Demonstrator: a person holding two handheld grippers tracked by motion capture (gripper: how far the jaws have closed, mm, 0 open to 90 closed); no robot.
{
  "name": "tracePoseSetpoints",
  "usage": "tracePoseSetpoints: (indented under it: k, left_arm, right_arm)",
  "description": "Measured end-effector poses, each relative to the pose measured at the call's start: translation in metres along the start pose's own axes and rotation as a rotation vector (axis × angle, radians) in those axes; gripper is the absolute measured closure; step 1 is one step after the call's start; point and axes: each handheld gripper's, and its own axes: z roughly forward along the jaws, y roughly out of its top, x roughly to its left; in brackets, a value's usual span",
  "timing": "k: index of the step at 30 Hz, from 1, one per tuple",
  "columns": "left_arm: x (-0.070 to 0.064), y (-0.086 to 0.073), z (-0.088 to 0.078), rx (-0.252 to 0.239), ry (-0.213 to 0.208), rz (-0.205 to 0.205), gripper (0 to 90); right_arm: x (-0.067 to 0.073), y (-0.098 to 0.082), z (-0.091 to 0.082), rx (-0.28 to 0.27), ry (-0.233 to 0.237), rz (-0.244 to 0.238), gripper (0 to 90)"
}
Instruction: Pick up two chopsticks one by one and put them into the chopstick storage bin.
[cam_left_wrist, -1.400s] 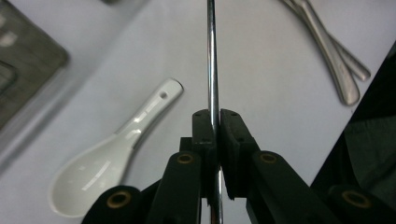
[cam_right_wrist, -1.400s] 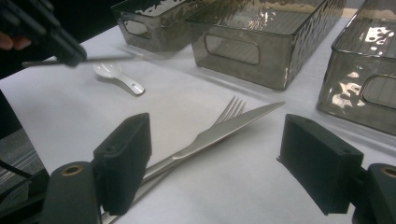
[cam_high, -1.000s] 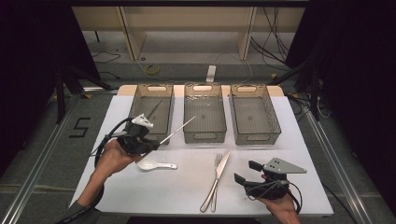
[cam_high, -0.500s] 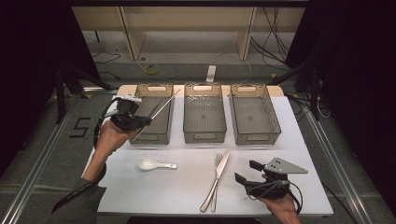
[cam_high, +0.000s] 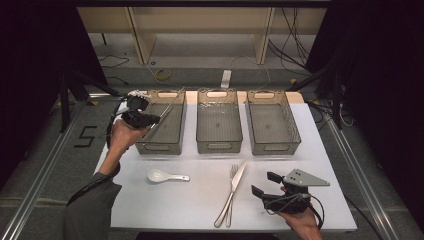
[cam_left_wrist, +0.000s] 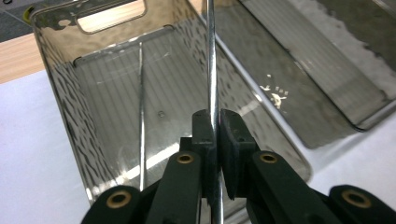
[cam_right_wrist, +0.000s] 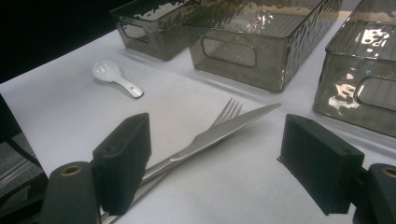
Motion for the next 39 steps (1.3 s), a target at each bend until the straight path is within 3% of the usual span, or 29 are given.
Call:
tracePoseSetpoints:
  k: [10,24,28,30,32,35,39]
  left_arm:
    - [0.010,0.004,0.015,0.019,0.035,-0.026,84.5]
    - [0.020,-0.007,0.034,0.058,0.053,-0.057,84.3]
    - [0.022,-0.010,0.037,0.044,0.053,-0.077,82.8]
    - [0.023,-0.009,0.037,0.045,0.003,-0.109,71.3]
    - [0.021,-0.008,0.034,0.041,0.018,-0.092,61.1]
    - [0.018,-0.006,0.026,0.019,0.005,-0.088,49.4]
    - [0.008,-0.009,0.010,-0.020,-0.064,-0.074,37.9]
  right_arm:
    - [0.000,0.000,0.000,0.002,0.002,-0.004,25.3]
    - [0.000,0.000,0.001,0.002,0.003,-0.005,25.3]
    - [0.000,0.000,0.001,0.003,0.004,-0.007,25.4]
    - [0.000,0.000,0.000,0.002,0.003,-0.004,25.4]
    - [0.000,0.000,0.000,0.003,0.003,-0.002,25.4]
    - [0.000,0.000,0.000,0.002,0.002,-0.001,25.4]
    - [0.000,0.000,0.001,0.003,0.001,-0.001,25.4]
